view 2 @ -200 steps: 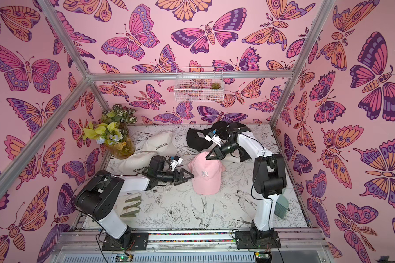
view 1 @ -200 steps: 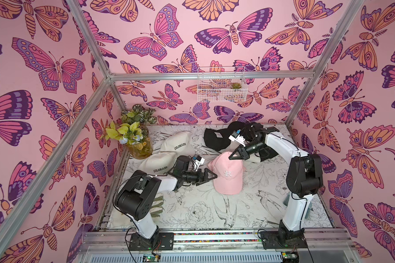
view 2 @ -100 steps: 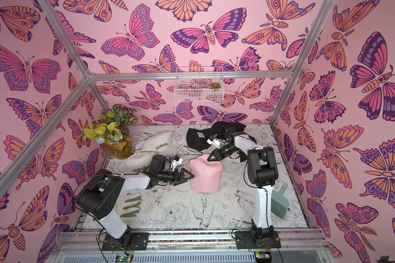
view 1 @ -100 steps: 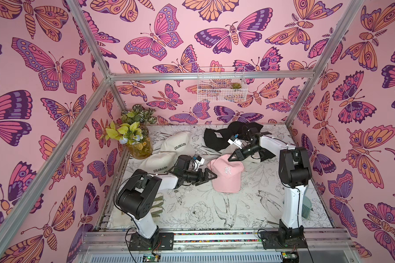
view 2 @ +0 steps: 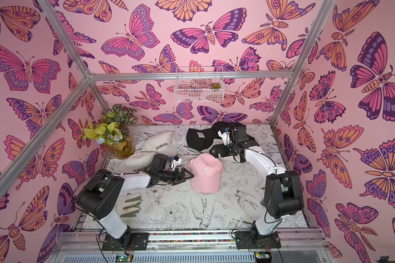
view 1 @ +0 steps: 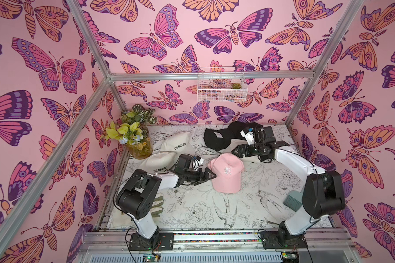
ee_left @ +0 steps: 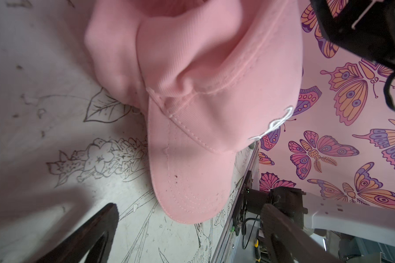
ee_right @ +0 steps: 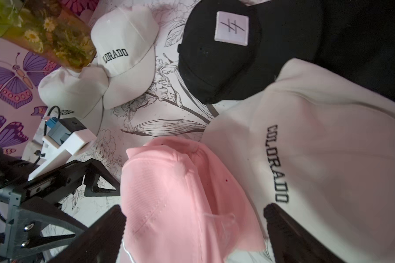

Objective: Stack the baseball caps by color
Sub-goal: Place the baseball cap on the baseball cap.

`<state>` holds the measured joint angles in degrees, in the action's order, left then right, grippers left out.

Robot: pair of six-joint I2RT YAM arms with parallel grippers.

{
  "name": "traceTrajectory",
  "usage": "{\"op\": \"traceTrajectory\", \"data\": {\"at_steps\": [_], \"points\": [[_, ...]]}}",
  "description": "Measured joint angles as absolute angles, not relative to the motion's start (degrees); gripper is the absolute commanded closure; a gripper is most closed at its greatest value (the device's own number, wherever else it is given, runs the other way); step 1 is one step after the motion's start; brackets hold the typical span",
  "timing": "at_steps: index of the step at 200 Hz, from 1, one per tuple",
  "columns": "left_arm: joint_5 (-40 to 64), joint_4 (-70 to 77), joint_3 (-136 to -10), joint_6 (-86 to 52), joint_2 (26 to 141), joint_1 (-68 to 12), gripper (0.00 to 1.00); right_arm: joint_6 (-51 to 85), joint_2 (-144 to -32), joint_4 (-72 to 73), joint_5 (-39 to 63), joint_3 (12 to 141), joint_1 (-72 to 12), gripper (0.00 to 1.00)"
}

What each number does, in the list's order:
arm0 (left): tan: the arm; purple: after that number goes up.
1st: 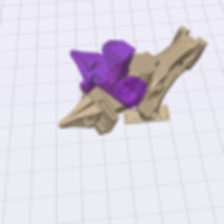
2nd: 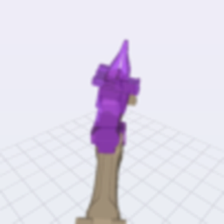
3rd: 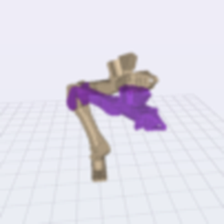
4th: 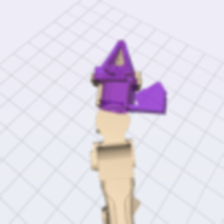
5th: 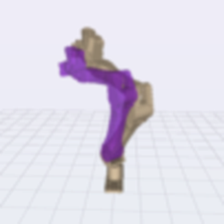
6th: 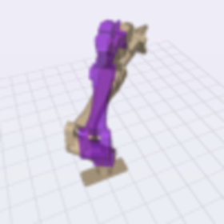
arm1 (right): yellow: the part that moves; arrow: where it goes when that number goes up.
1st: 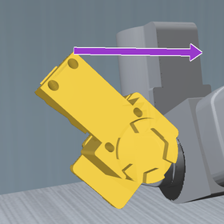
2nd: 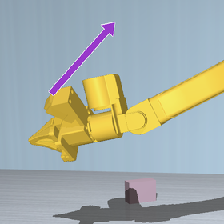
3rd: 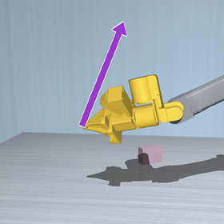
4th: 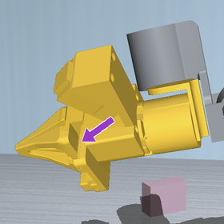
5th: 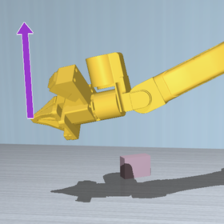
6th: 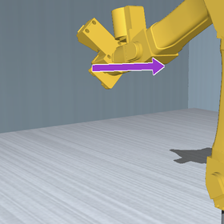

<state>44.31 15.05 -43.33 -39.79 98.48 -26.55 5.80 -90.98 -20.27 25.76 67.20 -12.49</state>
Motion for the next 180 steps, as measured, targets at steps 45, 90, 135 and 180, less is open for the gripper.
{"op": "traceTrajectory", "data": {"at_steps": [45,90,135,180], "points": [[32.4,0.8,-49.0,-37.5,94.2,-26.5,0.00,17.2,-80.0,-14.7,18.8,52.6,-12.6,0.01],[19.2,-9.1,-56.4,-36.6,88.5,-24.4,0.00,25.0,-71.2,-10.0,16.4,40.8,-14.5,0.01],[12.5,-11.7,-56.8,-41.4,89.8,-21.6,0.00,25.8,-66.0,-6.6,15.2,35.8,-18.7,0.00],[12.6,-8.4,-56.0,-45.7,90.8,-21.3,0.00,26.7,-66.2,-4.5,12.3,31.7,-23.9,0.00]]}}
